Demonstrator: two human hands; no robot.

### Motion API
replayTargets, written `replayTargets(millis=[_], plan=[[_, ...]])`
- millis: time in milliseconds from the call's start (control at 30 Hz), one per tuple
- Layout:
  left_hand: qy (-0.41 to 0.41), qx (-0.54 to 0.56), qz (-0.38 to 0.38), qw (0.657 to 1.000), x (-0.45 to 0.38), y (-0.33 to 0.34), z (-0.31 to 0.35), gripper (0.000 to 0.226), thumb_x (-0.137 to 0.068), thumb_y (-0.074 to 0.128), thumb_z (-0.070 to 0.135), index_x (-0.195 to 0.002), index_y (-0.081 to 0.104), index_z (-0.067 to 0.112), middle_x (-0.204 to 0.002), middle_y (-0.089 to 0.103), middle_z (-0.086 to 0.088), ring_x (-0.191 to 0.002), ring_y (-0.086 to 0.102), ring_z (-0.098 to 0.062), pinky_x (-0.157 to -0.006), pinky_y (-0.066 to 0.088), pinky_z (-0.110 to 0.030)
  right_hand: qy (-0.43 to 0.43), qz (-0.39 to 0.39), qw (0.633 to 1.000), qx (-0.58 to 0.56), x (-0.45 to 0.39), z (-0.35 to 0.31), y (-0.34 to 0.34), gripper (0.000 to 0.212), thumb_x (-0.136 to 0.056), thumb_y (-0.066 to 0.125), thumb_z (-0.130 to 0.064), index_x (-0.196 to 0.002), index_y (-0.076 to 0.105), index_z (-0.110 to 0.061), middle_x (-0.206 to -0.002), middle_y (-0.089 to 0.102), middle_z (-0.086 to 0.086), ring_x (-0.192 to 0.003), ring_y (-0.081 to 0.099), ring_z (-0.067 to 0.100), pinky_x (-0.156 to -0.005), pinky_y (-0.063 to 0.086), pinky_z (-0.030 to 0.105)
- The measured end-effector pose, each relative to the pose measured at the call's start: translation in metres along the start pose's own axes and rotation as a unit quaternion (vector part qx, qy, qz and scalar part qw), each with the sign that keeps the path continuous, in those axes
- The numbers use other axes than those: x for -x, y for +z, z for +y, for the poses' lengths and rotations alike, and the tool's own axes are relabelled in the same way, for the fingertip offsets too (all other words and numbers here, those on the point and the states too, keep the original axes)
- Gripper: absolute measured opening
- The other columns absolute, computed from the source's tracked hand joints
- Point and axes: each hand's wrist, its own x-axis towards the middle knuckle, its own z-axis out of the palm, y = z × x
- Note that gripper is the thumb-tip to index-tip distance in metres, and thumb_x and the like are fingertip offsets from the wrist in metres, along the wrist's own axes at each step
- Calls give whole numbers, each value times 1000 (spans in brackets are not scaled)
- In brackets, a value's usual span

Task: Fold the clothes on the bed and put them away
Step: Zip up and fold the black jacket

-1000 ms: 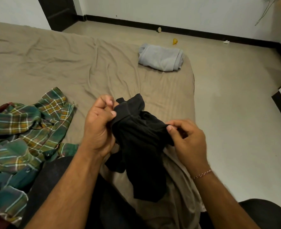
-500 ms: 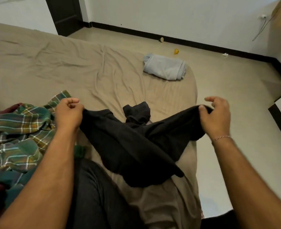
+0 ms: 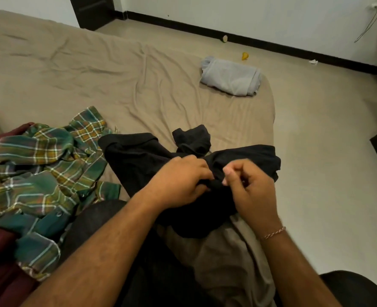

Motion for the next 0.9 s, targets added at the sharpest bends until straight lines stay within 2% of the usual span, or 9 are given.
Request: replayTargets(millis=[100,233,333,433,533,633,733,833,900], plan=[[-68,176,218,958,5,-23,-21,29,-86,50,18,-102,73,24,-103,71,9,-102,66,-15,-94,52,-40,78,-49,978,-186,-21,-15,-6,17,-95,70,-16,-112,68,-13,-93,74,5,-88,73,21,-83,61,29],[-236,425,476,733,31,-62,-52,26,-97,53,8,-90,69,27,-84,72,14,-82,63,-2,-79,51,-25,73,-240,967,34,-23,22,9,48,-85,83,-36,-128,61,-37,-109,67,-15,-101,65,7,-92,55,25],[-365,487,539,583,52,-67,-82,30,-101,49,2,-81,64,18,-63,64,14,-62,55,-2,-60,43,-22,53,-230,961,144,-12,41,34,7,-93,72,-27,-93,72,-34,-85,70,-16,-81,65,2,-80,57,36],[-496,396,537,555,68,-56,-112,18,-93,52,7,-101,68,8,-82,61,3,-82,61,-17,-74,43,-30,65,-109,988,87,-5,44,45,14,-96,68,-22,-84,68,-30,-73,67,-9,-70,64,10,-69,55,38],[-535,177,564,603,70,-55,-110,44,-83,55,16,-127,59,18,-128,59,-3,-122,52,-24,-102,43,-34,24,-110,991,73,0,42,46,4,-92,71,-34,-91,67,-33,-82,66,-14,-79,62,9,-73,55,37],[-327,183,541,753,49,-59,-77,33,-83,57,11,-115,65,19,-110,66,2,-96,61,-9,-91,52,-34,-65,-255,933,244,8,43,50,51,-82,67,-67,-126,57,-44,-120,57,-22,-111,51,4,-94,46,33],[-123,209,135,961,36,-39,-49,11,-92,68,23,-101,67,28,-95,68,12,-86,65,-5,-83,55,-37,-95,-246,889,374,15,56,55,48,-81,75,-49,-126,60,-38,-125,55,-13,-111,54,17,-88,46,36],[-56,8,-231,971,37,-13,-45,36,-86,74,52,-115,63,34,-114,61,13,-104,59,-10,-93,51,-42,-51,-158,943,288,5,64,48,16,-93,68,-27,-109,71,-29,-110,68,-9,-96,63,19,-81,54,38],[-56,-125,-251,958,39,-9,-50,53,-85,71,58,-132,55,39,-130,54,13,-122,50,-12,-101,43,-43,7,-113,979,172,-10,60,37,13,-98,64,-19,-102,76,-24,-103,74,-11,-94,67,7,-89,54,28]])
